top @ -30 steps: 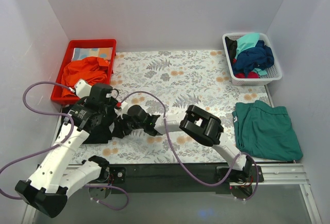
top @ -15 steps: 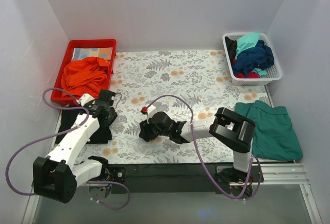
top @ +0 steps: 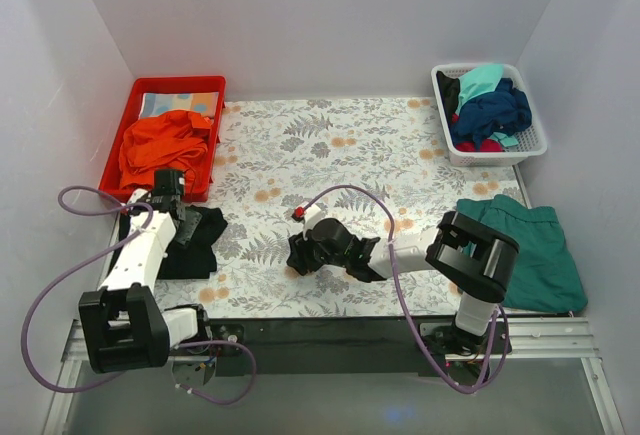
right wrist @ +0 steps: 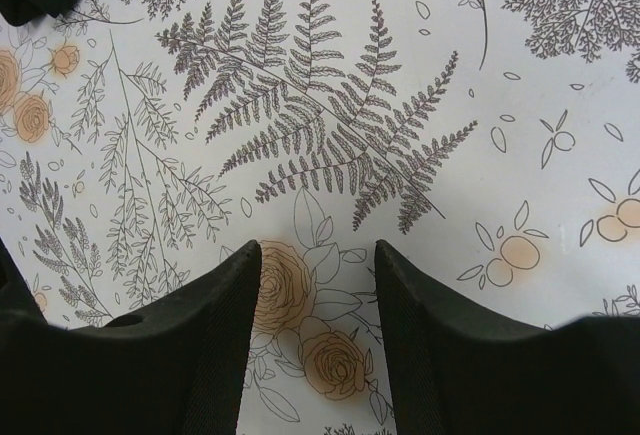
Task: Fold and stack the t-shirts
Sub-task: Put the neatly folded tshirt into the corner of the board with the left arm
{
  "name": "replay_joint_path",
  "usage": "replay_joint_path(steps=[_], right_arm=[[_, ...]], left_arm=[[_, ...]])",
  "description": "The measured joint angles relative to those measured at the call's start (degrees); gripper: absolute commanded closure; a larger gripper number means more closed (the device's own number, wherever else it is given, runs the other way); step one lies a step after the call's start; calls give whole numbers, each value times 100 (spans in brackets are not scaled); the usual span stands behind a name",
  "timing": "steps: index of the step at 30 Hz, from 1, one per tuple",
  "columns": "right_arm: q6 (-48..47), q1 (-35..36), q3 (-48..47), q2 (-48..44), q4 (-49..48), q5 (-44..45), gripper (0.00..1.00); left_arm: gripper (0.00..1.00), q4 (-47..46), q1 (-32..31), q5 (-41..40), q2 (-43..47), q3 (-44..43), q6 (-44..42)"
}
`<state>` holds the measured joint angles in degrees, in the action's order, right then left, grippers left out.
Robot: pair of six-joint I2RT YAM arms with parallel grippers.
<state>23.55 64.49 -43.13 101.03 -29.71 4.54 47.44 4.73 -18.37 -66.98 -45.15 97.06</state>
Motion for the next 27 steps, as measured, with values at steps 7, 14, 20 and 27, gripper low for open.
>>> replay_joint_path(steps=[7,14,20,27], right_arm=[[57,-63,90,-42,-57,-149,45],[116,-79,195,-87,-153,-188,46],[177,-90,282,-157,-168,-129,46],[225,-111,280,-155,-168,-129,48]], left_arm=[[65,-315,507,525,-977,-160,203],[67,-669,507,730,-1060,66,234],[67,-1110,533,1034,-859,601,107],[70,-1453,544,1220,-461,973,-103]])
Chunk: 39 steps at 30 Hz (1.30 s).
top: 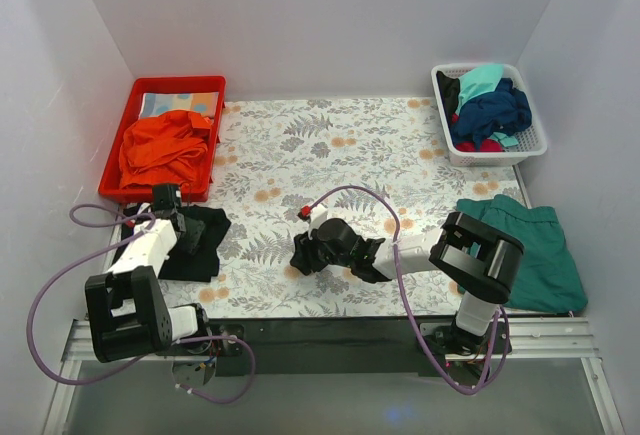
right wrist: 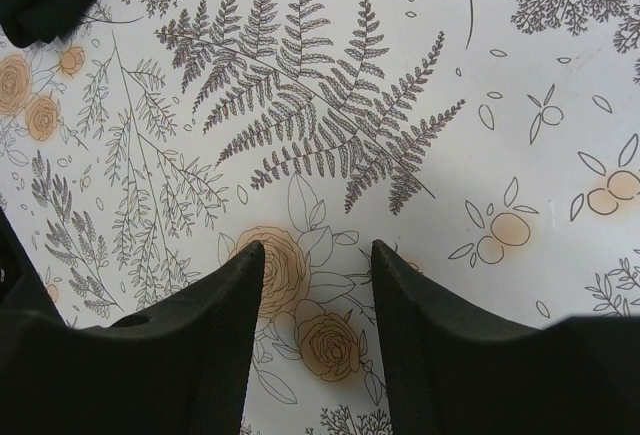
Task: Fold and stack the t-shirts
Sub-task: Put the neatly folded tshirt into the corner of the board with the left arm
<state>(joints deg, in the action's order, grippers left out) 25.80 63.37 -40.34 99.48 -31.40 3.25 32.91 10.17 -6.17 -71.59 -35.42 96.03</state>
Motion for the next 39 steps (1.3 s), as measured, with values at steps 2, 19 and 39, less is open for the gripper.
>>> replay_joint_path(steps=[2,19,39], right_arm=[[31,0,-2,11,-4,-4,48],[103,-4,-11,26,-11,-35,48],[103,-4,221,-227,105,-68,48]], left_arm=[[70,-11,0,96,35,17,-70],[65,905,33,-529,247,-901,87],[66,417,1233,343,-1012,-767,479]])
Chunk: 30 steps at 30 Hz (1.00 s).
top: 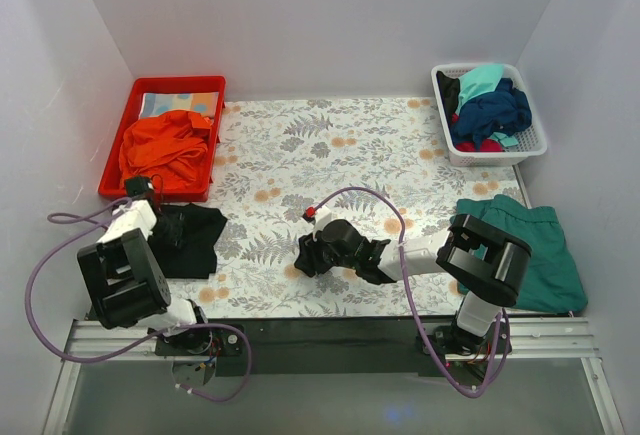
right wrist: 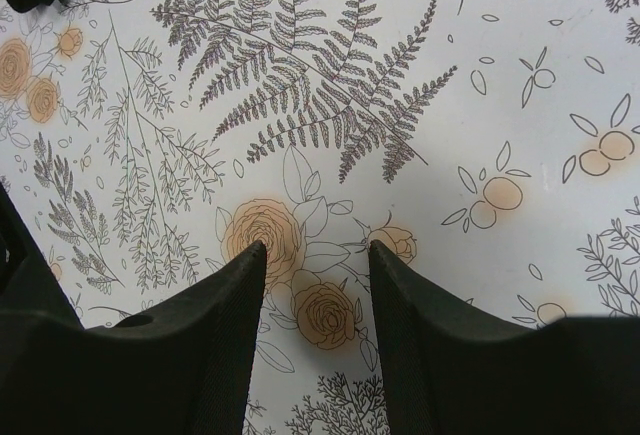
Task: Fold and stack the t-shirts
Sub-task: Put the neatly folded tshirt into the corner of the board with the left arm
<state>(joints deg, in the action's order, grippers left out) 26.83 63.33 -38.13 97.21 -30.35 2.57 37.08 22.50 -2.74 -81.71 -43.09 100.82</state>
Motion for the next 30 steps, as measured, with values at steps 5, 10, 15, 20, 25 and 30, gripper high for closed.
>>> replay_joint_path(steps=[5,10,15,20,25,30], right_arm=[[-2,0,-50,0,87,-26,49],[2,0,-61,0,118,-42,49],[4,0,-68,0,129,-44,49],[20,0,-72,2,136,-70,49],[24,0,-72,4,136,-103,49],[42,0,-72,2,138,-79,49]], left_arm=[[67,162,146,192,-420,-378,-140],[68,151,393,341,-501,-455,-131],[67,39,450,229,-422,-424,-216],[60,-149,420,136,-35,-321,-516],[57,50,-146,-369,741,-691,-909],[56,166,-815,-407,1270,-1443,-1519]])
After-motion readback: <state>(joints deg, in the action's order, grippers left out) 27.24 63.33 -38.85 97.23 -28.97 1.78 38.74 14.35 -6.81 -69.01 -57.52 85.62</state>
